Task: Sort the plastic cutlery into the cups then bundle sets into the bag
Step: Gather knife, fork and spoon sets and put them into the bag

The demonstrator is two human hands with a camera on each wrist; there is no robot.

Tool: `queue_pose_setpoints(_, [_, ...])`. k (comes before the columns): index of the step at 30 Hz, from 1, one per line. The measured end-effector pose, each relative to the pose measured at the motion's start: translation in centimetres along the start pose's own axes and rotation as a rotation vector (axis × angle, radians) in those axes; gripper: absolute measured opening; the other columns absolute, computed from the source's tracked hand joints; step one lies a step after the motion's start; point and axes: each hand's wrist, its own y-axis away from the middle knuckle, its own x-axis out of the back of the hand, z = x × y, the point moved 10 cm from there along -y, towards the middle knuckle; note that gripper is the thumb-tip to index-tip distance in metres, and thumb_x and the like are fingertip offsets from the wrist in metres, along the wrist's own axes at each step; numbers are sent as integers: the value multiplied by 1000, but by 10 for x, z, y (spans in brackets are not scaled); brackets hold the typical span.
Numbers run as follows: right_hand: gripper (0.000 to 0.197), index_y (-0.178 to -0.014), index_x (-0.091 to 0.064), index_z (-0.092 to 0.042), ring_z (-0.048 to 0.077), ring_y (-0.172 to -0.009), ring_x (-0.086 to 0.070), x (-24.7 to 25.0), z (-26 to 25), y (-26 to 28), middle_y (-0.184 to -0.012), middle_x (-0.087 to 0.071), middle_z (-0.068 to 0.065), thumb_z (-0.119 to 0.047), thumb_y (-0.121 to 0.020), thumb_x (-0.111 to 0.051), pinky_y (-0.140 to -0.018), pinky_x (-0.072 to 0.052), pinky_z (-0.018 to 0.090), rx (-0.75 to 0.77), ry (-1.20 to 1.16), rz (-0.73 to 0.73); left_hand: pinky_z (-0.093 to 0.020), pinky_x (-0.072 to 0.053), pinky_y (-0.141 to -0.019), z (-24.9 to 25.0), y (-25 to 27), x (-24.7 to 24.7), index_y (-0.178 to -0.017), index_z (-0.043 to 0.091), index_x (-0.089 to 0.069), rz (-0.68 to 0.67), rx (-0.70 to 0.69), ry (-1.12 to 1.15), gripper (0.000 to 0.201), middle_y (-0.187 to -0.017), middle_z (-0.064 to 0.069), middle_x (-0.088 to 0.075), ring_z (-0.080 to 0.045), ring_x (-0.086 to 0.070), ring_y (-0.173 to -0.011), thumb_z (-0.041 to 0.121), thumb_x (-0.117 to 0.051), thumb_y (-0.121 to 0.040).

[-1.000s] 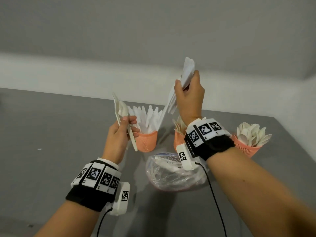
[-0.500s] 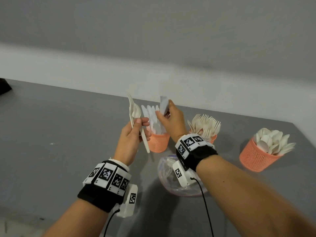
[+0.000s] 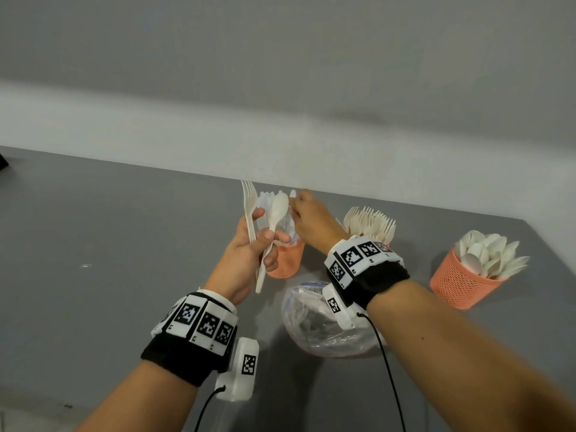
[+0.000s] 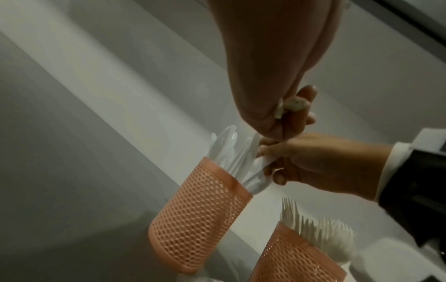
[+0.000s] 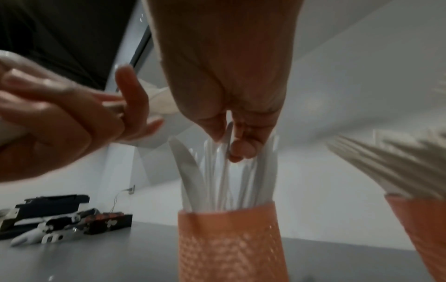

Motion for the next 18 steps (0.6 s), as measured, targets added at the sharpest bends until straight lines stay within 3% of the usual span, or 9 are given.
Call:
queue_pose_setpoints(2, [39, -132, -48, -8, 27, -108, -50, 25, -5, 4, -118, -48, 14, -4, -96, -35, -91, -41, 32, 29, -44, 140, -20, -35, -43, -1, -1, -6, -116, 16, -44, -13, 12, 5, 25, -70, -2, -64, -10, -37, -41, 3, -37, -96])
queue_pose_setpoints(4, [34, -127, -52, -7, 23, -103, -52, 63, -15, 20, -115, -53, 12, -9, -97, -37, -88, -43, 30, 87, -167, 404, -20, -32, -41, -3, -1, -16, -104, 13, -49, -32, 29, -22, 20, -68, -3, -60, -9, -37, -40, 1, -35, -97])
queue_pose_setpoints(6, [28, -115, -59, -7, 15, -85, -54, 82, -27, 36, -102, -58, 7, -23, -95, -48, -76, -43, 25, 146, -303, 490, -22, -29, -43, -7, -1, -26, -89, 11, -49, -50, 35, -112, 20, -69, -8, -50, -9, -35, -41, -1, -34, -96])
queue_pose_setpoints(8, [36, -114, -59, -10, 8, -72, -48, 76, -37, 43, -87, -53, -2, -33, -87, -60, -68, -39, 19, 131, -315, 362, -22, -31, -46, -12, -2, -40, -99, 7, -49, -87, 10, -245, 18, -67, -7, -41, -9, -35, -45, -3, -34, -96])
queue_pose_setpoints(10, [41, -124, -52, -9, 11, -72, -47, 64, -35, 48, -81, -50, -3, -27, -87, -60, -69, -38, 21, 100, -227, 273, -22, -35, -48, -18, -3, -55, -118, 5, -45, -121, -6, -364, 27, -62, -3, -40, -11, -36, -51, -4, -34, -95])
queue_pose_setpoints(11, [38, -125, -50, -7, 13, -72, -47, 66, -29, 51, -79, -49, -2, -19, -90, -55, -69, -38, 24, 83, -209, 288, -22, -36, -50, -20, -2, -63, -120, 6, -43, -134, -10, -408, 29, -62, -1, -42, -11, -37, -53, -3, -36, -93])
queue_pose_setpoints(14, [27, -116, -53, -5, 14, -57, -44, 91, 3, 66, -63, -45, -4, -4, -90, -44, -58, -39, 26, -9, -336, 431, -21, -41, -55, -29, -1, -77, -111, 12, -46, -147, 10, -455, 19, -73, 5, -54, -8, -49, -60, 9, -50, -92])
queue_pose_setpoints(17, [19, -107, -53, -7, 19, -55, -48, 150, 35, 95, -60, -45, -7, -3, -92, -42, -59, -48, 38, -32, -461, 714, -17, -45, -67, -41, -3, -85, -126, 19, -45, -143, 62, -468, 36, -94, 7, -64, -7, -60, -81, 31, -53, -92])
queue_pose_setpoints(18, [18, -107, -52, -8, 22, -56, -51, 171, 46, 105, -62, -46, -7, -4, -93, -41, -60, -50, 41, -26, -466, 802, -17, -44, -67, -43, -3, -87, -127, 20, -46, -134, 73, -464, 36, -90, 3, -65, -11, -62, -81, 32, -50, -94])
